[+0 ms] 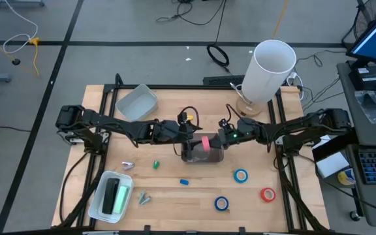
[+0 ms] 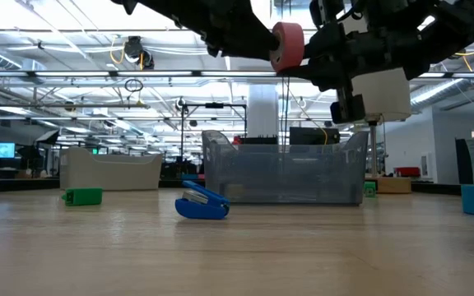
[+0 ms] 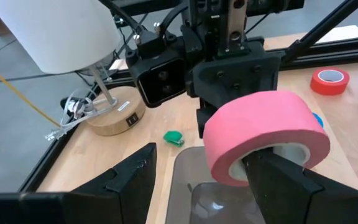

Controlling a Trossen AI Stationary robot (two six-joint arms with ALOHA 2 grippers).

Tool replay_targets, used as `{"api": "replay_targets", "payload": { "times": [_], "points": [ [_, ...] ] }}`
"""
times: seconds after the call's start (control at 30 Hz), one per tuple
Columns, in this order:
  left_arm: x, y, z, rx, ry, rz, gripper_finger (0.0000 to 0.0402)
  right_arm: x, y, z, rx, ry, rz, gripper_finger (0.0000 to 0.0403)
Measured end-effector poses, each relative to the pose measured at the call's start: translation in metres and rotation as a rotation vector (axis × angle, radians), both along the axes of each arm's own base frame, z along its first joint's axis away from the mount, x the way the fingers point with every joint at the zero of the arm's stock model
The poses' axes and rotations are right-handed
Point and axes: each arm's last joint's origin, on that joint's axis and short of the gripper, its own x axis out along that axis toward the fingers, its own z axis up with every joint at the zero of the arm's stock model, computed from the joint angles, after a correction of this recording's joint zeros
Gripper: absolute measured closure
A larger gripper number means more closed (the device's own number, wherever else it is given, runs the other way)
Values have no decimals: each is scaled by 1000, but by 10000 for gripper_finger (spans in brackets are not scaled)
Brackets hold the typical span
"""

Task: Pick and place Stapler, Stapler remover, tape
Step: Put the pink tape into the grey bin

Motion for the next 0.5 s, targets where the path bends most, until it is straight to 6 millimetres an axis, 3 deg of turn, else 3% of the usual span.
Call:
{"api": "replay_targets", "payload": {
  "times": [0.4,0.5],
  "points": [
    [1,-1,2,-38,-36,-23,162,5,-4,-5,-2,-24,-32,370],
    [1,-1,2,-45,-32,-20,187,5,-6,-5,-6,-23,-46,370]
  ]
}}
